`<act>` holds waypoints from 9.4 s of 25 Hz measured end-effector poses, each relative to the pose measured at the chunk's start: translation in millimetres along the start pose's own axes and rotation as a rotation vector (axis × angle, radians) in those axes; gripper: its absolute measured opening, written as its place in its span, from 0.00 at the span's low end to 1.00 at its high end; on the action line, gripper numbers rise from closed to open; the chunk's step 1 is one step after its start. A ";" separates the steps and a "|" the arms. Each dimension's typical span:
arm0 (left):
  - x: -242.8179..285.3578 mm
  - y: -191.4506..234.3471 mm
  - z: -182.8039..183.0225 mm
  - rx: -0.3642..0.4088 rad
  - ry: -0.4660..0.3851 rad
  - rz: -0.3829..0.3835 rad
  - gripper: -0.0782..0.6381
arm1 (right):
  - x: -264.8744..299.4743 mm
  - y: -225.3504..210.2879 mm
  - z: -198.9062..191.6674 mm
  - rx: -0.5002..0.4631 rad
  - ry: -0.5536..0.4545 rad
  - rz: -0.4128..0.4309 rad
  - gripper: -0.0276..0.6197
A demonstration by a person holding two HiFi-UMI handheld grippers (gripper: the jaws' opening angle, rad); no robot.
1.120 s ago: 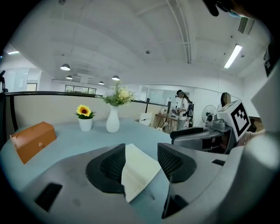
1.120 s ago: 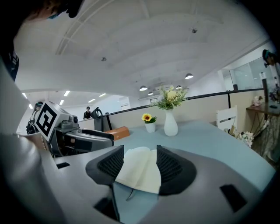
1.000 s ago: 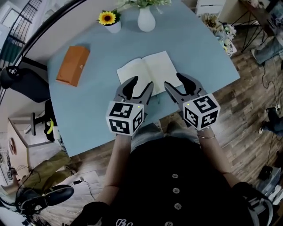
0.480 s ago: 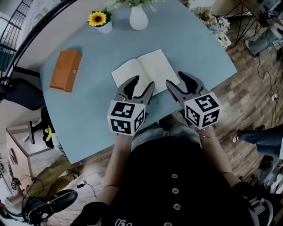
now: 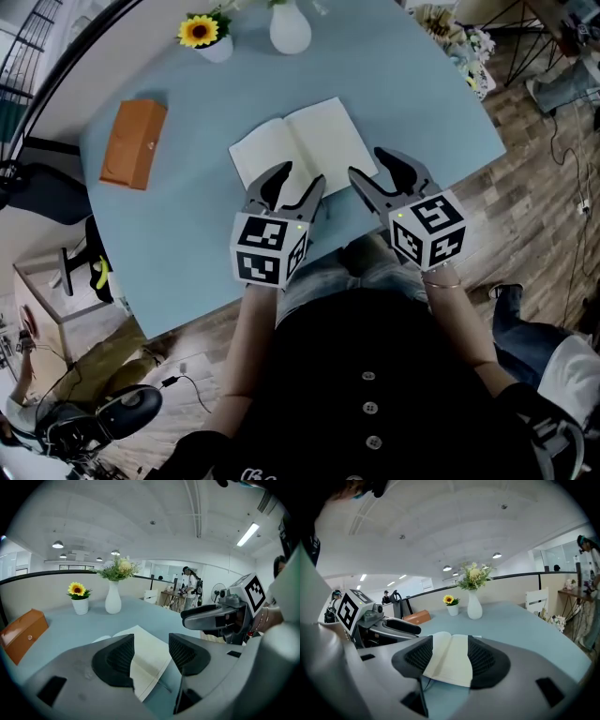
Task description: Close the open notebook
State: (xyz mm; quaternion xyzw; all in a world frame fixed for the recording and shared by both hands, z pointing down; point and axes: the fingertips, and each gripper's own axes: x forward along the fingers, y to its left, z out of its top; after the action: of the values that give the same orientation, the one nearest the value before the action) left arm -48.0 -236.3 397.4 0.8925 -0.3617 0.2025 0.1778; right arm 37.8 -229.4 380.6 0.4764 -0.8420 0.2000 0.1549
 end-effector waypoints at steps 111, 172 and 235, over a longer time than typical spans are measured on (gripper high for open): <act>53.6 -38.6 -99.3 0.257 0.224 0.013 0.18 | 20.8 -44.6 -68.1 0.354 0.113 0.163 0.17; -91.3 53.7 -102.4 -0.340 -0.116 0.357 0.14 | 69.6 139.0 -45.2 -0.085 0.284 0.607 0.10; -138.8 72.0 -166.2 -0.589 -0.166 0.688 0.13 | 136.8 188.1 -141.2 -0.612 0.568 0.726 0.19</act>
State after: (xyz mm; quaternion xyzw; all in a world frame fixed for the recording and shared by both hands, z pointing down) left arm -229.5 -128.2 483.8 0.6452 -0.6921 0.0659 0.3168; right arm -183.0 -174.7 529.8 0.0161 -0.8970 0.1073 0.4285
